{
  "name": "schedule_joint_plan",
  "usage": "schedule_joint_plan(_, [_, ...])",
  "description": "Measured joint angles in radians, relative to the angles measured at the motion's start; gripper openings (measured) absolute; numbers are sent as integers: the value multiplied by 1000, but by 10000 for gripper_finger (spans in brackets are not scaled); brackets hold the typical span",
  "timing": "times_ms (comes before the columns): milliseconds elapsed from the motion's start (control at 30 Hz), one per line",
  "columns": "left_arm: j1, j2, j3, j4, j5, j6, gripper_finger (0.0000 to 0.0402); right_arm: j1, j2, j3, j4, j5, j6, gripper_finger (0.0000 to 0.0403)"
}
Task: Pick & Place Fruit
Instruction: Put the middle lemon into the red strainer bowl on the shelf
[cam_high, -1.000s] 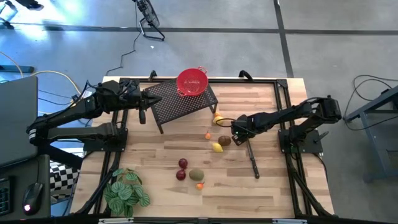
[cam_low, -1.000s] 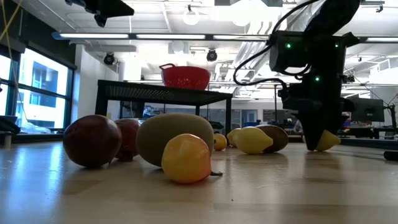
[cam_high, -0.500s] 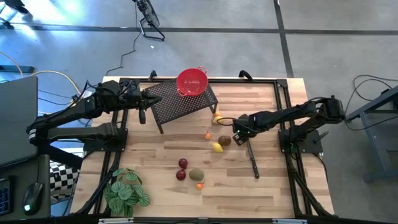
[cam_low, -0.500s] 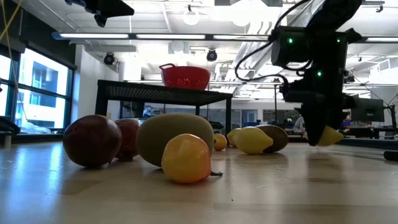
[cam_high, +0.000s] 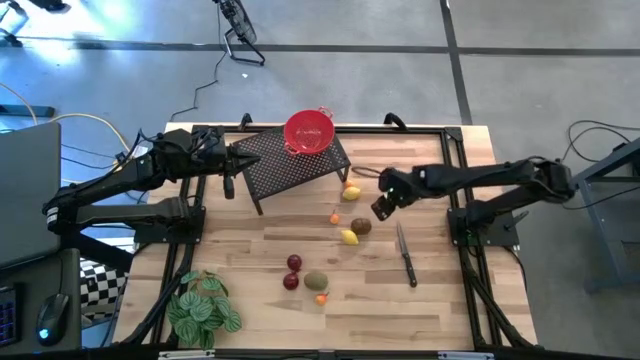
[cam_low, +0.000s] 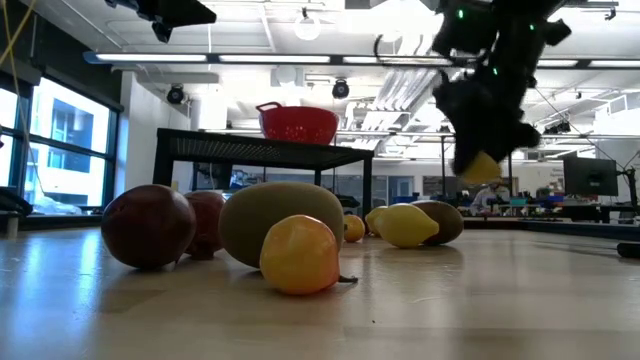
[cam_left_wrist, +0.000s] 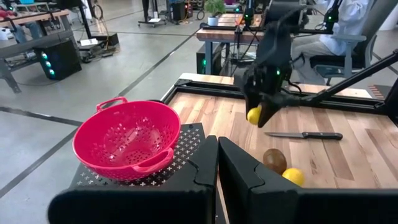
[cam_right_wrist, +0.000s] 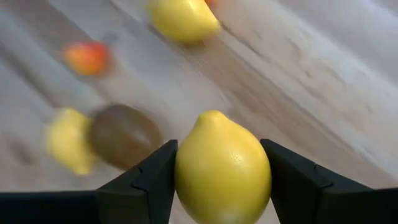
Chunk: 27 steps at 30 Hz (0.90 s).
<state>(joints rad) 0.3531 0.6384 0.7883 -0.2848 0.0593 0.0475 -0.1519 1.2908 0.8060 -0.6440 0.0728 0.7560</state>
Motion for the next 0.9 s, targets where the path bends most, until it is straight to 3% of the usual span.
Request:
schedule_joint_plan(300, [0, 0, 0, 32, -2, 8, 9, -46, -46, 119, 218, -25, -188, 206])
schedule_joint_plan(500, [0, 0, 0, 64, -2, 10, 9, -77, -23, 185, 377, -25, -341, 198])
schedule_joint_plan(900, [0, 0, 0, 61, -1, 10, 9, -130, 55, 268, 630, -30, -494, 199])
